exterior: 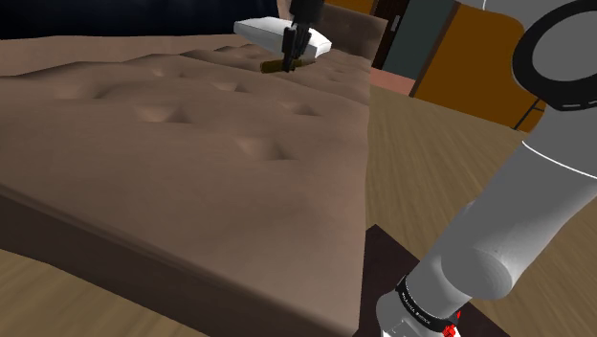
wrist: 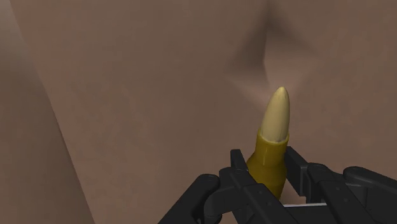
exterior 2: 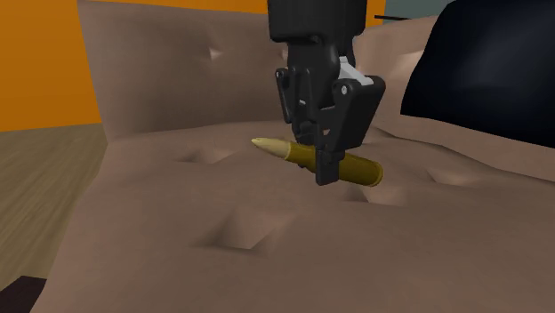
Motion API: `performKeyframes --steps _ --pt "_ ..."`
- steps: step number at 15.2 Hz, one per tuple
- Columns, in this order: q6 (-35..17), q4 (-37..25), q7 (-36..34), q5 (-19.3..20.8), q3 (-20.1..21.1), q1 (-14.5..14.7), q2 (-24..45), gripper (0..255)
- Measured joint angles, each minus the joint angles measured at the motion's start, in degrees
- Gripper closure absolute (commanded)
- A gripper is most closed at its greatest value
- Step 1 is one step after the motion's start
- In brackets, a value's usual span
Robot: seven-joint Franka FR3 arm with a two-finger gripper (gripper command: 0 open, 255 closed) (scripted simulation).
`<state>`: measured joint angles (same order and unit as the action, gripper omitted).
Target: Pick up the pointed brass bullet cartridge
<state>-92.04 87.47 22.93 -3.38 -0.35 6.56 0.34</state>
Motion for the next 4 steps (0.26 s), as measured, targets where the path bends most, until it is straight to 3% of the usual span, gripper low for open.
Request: performKeyframes --steps 4 --pt "3.11 -4.15 -0.13 -0.01 -0.03 -0.03 1.04 255"
